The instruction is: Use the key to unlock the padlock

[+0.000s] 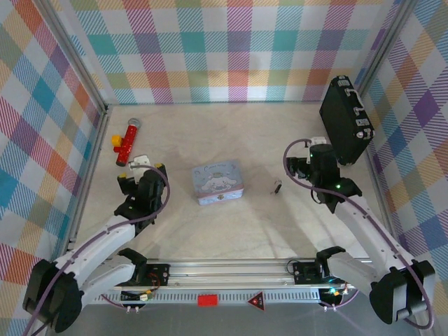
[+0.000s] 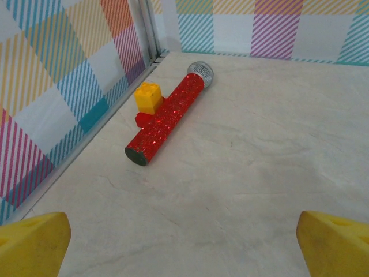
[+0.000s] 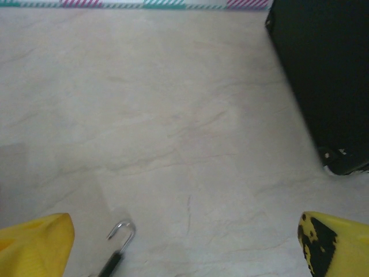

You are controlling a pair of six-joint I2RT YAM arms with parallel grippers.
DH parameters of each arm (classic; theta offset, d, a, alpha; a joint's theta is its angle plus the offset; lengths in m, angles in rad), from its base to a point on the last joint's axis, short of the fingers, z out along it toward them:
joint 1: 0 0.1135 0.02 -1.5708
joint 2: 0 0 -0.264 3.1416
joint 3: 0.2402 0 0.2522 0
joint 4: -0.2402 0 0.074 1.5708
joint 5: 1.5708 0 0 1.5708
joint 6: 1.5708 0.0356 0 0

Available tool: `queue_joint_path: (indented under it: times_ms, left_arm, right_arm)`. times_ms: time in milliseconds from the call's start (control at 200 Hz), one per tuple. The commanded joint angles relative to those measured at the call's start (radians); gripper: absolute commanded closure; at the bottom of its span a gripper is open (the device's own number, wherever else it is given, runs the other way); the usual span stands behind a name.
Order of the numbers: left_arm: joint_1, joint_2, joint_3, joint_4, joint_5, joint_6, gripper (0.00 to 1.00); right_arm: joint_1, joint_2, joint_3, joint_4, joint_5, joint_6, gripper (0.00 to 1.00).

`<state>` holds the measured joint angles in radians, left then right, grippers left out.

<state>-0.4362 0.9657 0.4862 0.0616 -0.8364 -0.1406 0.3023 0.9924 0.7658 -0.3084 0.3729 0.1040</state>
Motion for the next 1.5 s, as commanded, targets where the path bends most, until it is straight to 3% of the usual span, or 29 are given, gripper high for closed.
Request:
queue_joint_path:
  times_ms: [0, 100, 270, 330, 470, 600, 665, 870, 935, 1495]
  left_arm:
    - [0.062, 0.076, -0.043, 0.204, 0.125, 0.090, 0.00]
    - [0.102, 0.168, -0.087, 0.346, 0.235, 0.117, 0.00]
    - [0.157, 0.363, -0.121, 0.602, 0.330, 0.213, 0.00]
    - [0.174, 0.393, -0.104, 0.615, 0.362, 0.228, 0.00]
    - [0.240, 0.458, -0.114, 0.735, 0.487, 0.213, 0.00]
    - [0.298, 0.641, -0.143, 0.987, 0.519, 0.184, 0.00]
    - [0.306, 0.599, -0.089, 0.802, 0.555, 0.168, 0.00]
    - [0.330, 0.615, -0.085, 0.820, 0.590, 0.155, 0.00]
    - [0.329, 0.613, -0.084, 0.818, 0.590, 0.155, 0.00]
    - [0.330, 0.614, -0.085, 0.822, 0.592, 0.156, 0.00]
  right_arm:
    - [-0.015, -0.016, -0.063, 0.168, 0.085, -0.034, 0.01]
    - [-0.034, 0.005, -0.123, 0.259, 0.119, -0.038, 0.01]
    - [-0.082, 0.081, -0.230, 0.459, 0.096, -0.053, 0.01]
    - [-0.088, 0.126, -0.264, 0.547, 0.081, -0.078, 0.01]
    - [-0.095, 0.246, -0.310, 0.727, 0.051, -0.133, 0.01]
    - [-0.118, 0.350, -0.343, 0.893, -0.031, -0.164, 0.01]
    - [-0.129, 0.394, -0.349, 0.988, -0.067, -0.192, 0.01]
    - [-0.264, 0.552, -0.389, 1.221, -0.317, -0.105, 0.01]
    - [-0.277, 0.537, -0.355, 1.129, -0.346, -0.097, 0.01]
    - [-0.281, 0.542, -0.359, 1.144, -0.308, -0.079, 0.01]
